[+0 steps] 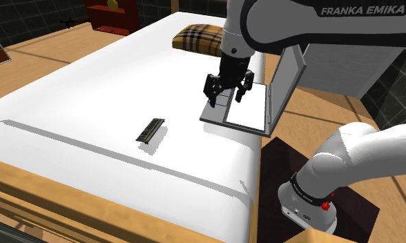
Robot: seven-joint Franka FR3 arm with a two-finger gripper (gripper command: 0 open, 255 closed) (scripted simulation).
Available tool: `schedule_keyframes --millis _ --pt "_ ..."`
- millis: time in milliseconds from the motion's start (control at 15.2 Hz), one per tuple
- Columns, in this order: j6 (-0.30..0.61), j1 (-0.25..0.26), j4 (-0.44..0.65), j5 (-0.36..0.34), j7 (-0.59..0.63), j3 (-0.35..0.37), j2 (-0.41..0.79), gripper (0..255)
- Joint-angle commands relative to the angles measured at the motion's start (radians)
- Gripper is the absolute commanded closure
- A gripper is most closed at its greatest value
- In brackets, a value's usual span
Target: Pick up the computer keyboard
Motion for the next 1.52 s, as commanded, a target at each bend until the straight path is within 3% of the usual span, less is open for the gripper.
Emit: schedule_keyframes --millis 0,264,462,660,858,990,1122,1188,1452 --pt "0.029 -0.014 0.028 0.009 0.119 0.075 0.039 0" --pt "0.084 -0.073 0.122 -0.018 0.346 0.226 0.166 0" --pt "0.116 -0.134 0.213 -0.08 0.531 0.348 0.288 0" --pt "0.132 -0.204 0.322 -0.196 0.743 0.48 0.446 0" --pt "0.113 -0.244 0.452 -0.396 1.0 0.602 0.667 0" --pt "0.065 -0.199 0.556 -0.556 1.175 0.626 0.839 0" --pt "0.005 -0.1 0.67 -0.678 1.308 0.586 0.983 0" --pt "-0.014 -0.06 0.709 -0.704 1.34 0.56 1.02 0" --pt "0.032 -0.054 0.67 -0.716 1.353 0.545 1.032 0"
